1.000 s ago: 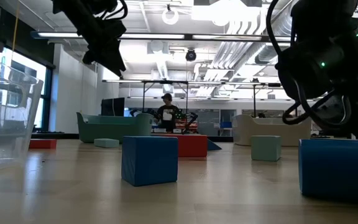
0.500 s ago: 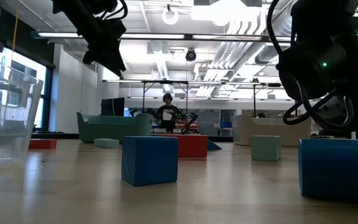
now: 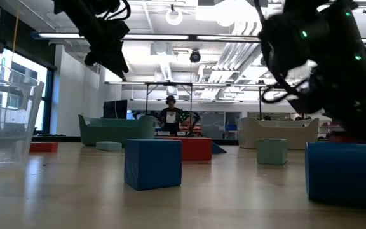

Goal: Sort & place blocks by color
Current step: Put the red block into the transparent bin

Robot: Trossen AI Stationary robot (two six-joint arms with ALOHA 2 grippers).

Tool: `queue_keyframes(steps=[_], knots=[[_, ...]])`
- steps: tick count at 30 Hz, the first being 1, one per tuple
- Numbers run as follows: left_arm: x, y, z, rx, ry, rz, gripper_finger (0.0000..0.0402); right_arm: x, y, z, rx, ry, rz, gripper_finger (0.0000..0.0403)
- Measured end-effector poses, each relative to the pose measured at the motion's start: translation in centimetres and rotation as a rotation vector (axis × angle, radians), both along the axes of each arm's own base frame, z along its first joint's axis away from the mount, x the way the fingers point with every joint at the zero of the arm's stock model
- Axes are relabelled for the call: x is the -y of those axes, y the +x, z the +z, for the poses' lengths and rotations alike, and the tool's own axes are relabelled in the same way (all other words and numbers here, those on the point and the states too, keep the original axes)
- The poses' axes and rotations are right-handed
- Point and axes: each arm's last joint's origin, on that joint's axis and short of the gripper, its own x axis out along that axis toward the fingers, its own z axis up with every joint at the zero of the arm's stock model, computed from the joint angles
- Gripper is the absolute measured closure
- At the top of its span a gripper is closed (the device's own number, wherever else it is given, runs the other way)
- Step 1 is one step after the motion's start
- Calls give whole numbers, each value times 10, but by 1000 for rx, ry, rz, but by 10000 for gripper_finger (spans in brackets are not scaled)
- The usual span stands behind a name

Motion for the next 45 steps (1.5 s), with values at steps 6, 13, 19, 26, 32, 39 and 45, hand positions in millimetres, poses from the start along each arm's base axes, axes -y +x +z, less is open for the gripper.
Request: queue_keyframes(steps=[6, 13, 19, 26, 32, 39, 45], knots=[[0, 0, 0, 2, -3, 0, 312, -4, 22, 26, 108, -58, -48, 324], [0, 0, 0, 22, -27, 7, 311, -8, 51, 67, 312, -140, -66, 324], [4, 3, 0, 111, -142, -72, 312, 1, 73, 99, 467, -172, -117, 324], [9, 7, 1, 158, -201, -185, 312, 17, 96, 129, 646, -121, -213, 324], [21, 15, 2, 142, -139, -398, 312, 23, 112, 153, 782, 0, -230, 324], [42, 31, 6, 168, -43, -693, 312, 29, 123, 166, 878, 148, -238, 324], [63, 44, 10, 181, 82, -874, 312, 30, 128, 170, 916, 273, -219, 324]])
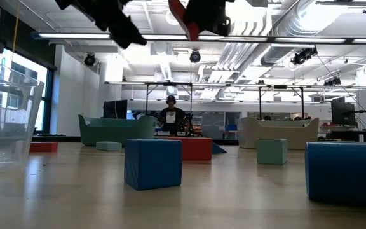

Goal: Sort & place blocks by color
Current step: Put the red block into the transparent bin

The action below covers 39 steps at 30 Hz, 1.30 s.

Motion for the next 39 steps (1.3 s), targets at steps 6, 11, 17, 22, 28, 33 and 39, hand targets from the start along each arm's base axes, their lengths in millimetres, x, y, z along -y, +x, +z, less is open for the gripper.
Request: queue_keyframes(steps=[6, 11, 17, 22, 28, 33, 39], knots=[[23, 13, 7, 102, 154, -183, 312, 1, 3, 3, 42, 54, 59, 324], [40, 19, 11, 163, 219, -283, 312, 3, 5, 5, 73, 83, 113, 324], [55, 23, 12, 189, 222, -343, 312, 7, 8, 7, 91, 143, 118, 324], [64, 26, 15, 219, 194, -355, 312, 9, 9, 9, 98, 241, 133, 324], [73, 27, 18, 234, 138, -355, 312, 6, 10, 12, 115, 351, 212, 324], [78, 27, 18, 219, 77, -341, 312, 5, 10, 12, 115, 403, 273, 324], [82, 28, 17, 200, 9, -320, 312, 4, 21, 2, 120, 488, 349, 324]])
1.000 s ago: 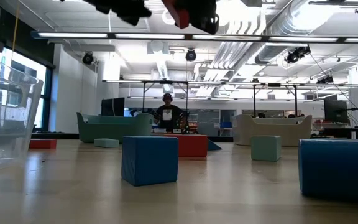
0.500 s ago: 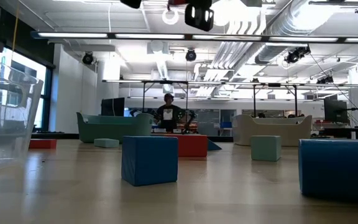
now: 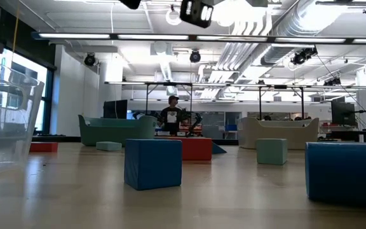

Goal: Sort & place blocks by color
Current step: Put the red block into the transparent bin

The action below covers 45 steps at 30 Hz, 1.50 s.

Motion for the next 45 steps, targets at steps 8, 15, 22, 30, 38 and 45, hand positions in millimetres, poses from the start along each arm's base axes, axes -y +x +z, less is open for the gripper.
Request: queue_keyframes(steps=[8, 15, 22, 30, 38, 45], knots=[[12, 0, -1, -28, -44, -28, 312, -3, 14, -23, -24, 55, 82, 324], [23, 2, -5, -73, -89, -47, 312, -3, 19, -24, 15, 49, 73, 324], [30, 13, -12, -81, -64, 1, 312, -4, 21, -23, 35, 47, 61, 324], [33, 21, -19, -85, -50, 18, 312, -4, 21, -22, 38, 53, 64, 324], [34, 30, -21, -38, -35, 2, 312, -4, 21, -22, 38, 56, 67, 324], [35, 31, -19, -19, -33, -2, 312, -4, 22, -22, 47, 41, 57, 324]])
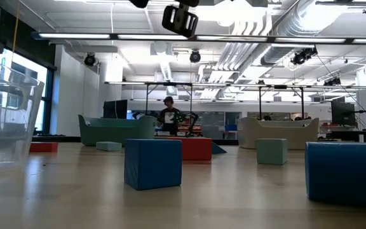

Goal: Sort & place blocks by color
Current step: Put the red block into the transparent bin

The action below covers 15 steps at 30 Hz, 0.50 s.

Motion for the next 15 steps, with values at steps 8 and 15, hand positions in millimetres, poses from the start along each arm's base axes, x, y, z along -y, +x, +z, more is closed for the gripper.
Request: queue_keyframes(steps=[8, 15], knots=[[0, 1, -1, -6, -4, -9, 312, 3, 0, 0, 7, -5, -3, 324], [0, 2, -3, -10, -9, -20, 312, 7, 1, 0, 8, -4, -10, 324]])
